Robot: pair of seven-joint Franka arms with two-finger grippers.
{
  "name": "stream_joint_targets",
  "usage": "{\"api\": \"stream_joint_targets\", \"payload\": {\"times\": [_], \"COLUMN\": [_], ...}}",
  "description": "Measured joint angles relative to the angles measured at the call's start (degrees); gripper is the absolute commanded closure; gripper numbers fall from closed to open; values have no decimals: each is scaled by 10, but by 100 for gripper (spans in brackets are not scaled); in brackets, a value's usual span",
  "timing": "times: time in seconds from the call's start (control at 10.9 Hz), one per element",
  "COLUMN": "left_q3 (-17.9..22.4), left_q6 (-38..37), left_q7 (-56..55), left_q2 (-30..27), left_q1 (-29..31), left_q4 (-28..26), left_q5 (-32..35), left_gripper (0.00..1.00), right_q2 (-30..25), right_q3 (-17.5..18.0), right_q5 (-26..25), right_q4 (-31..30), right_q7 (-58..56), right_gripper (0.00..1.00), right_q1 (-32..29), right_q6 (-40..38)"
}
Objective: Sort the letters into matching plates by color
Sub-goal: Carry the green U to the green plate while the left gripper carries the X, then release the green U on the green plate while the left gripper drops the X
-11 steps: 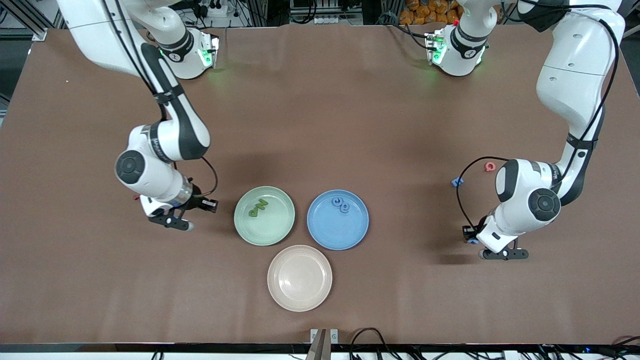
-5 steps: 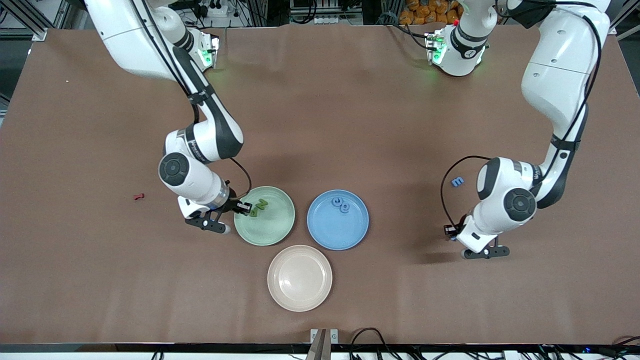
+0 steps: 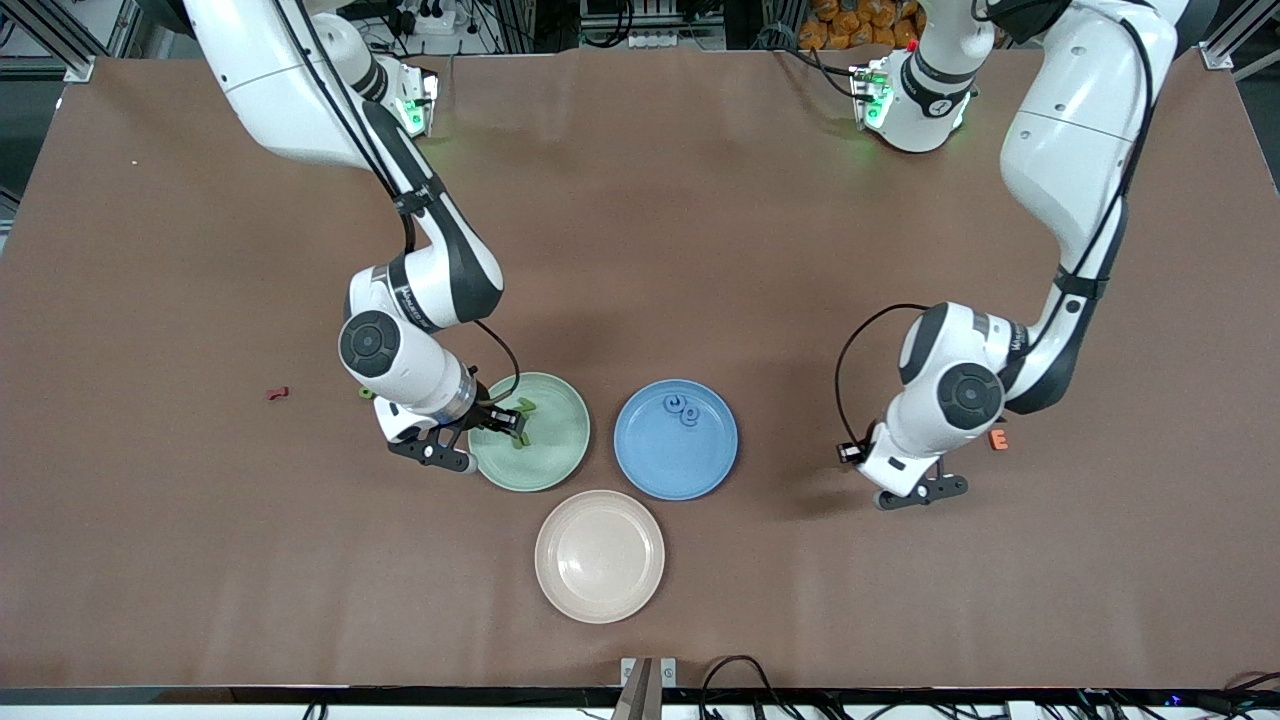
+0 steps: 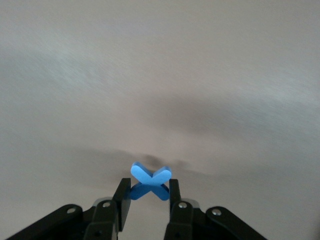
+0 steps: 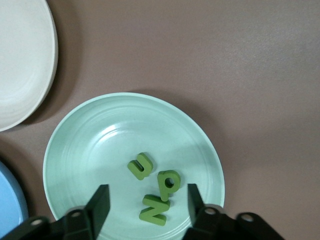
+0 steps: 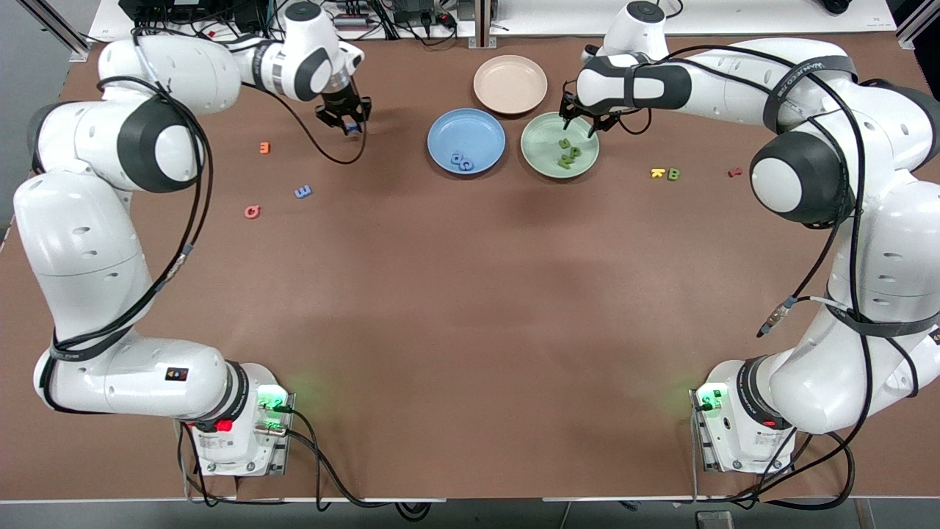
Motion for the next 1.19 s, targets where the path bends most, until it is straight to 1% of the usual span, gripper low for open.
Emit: {"api": "stream_joint_targets", "payload": {"times": [0.09,0.28,0.46,0.64,1.01,1.19], "left_q3": [0,-1,-2,-2,-13,-16], "left_q6": [-2,-5,-11,-12,-13,-13], "left_q7": [-32,-83,-124,-162,-230,-259], "left_q2": [-2,-5,-10,-13,-17,-20], "left_q1": [-15,-42,-62,-79,-115,-128], "left_q4": [0,0,1,1,1,2], "left_q5": [0,0,0,0,0,0], "left_gripper": [100,100,100,100,100,100], "right_q2": [0,-1,-7,-18,-41,-58], "right_q3": [-1,-5,-8,-9,-13,-15], "right_q5": [0,0,0,-2,-71,-94], "right_q4": [1,5,8,-8,-73,-104], "right_q7": [-4,-37,-74,-103,-110,-112], "right_gripper": [0,0,0,0,0,0], "right_q1": [-1,-9,-37,-68,-103,-126], "right_q6": [-2,-30,-64,-82,-81,-80]}}
